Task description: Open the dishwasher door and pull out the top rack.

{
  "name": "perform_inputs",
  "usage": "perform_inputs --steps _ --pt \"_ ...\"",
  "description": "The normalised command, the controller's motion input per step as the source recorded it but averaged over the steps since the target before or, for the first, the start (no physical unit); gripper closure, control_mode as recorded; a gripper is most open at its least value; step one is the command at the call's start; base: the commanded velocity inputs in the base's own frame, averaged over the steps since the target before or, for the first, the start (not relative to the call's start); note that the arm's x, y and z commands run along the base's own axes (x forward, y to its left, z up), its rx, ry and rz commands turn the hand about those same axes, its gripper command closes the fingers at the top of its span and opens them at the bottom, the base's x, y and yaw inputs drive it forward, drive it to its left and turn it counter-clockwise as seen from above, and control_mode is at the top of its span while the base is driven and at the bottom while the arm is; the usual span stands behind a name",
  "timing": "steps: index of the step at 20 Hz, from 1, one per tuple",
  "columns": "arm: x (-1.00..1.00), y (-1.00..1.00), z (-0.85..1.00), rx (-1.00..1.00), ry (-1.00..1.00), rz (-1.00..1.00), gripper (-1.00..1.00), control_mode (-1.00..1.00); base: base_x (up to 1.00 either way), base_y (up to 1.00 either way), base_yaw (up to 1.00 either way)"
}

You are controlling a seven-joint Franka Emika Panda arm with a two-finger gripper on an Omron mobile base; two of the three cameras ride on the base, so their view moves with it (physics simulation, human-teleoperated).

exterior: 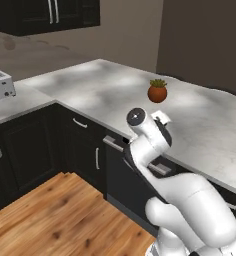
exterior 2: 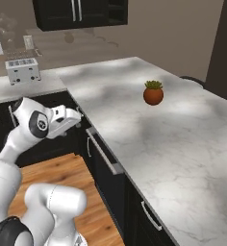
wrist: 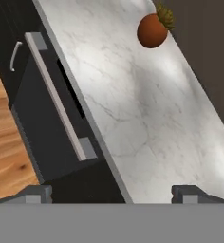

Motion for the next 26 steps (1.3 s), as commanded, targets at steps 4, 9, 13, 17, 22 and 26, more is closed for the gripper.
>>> perform_inputs --steps 4,9,13,17,22,26 --pt "0.00 0.46 -0.41 -0.20 0.00 0.00 -1.00 -1.00 0.00 0.00 0.00" --pt "0.00 0.41 -0.41 -0.18 0.00 0.00 -1.00 -1.00 0.00 0.00 0.00" --pt "0.07 0.25 -0.39 -0.17 0.00 0.00 -1.00 -1.00 0.00 0.00 0.00" --pt "0.09 0.13 -0.38 -0.19 0.00 0.00 -1.00 -1.00 0.00 0.00 0.00" --pt "0.10 0.00 -0.32 -0.13 0.00 0.00 -1.00 -1.00 0.00 0.00 0.00" --pt "0.19 0.00 -0.26 -0.09 0.00 0.00 -1.00 -1.00 0.00 0.00 0.00"
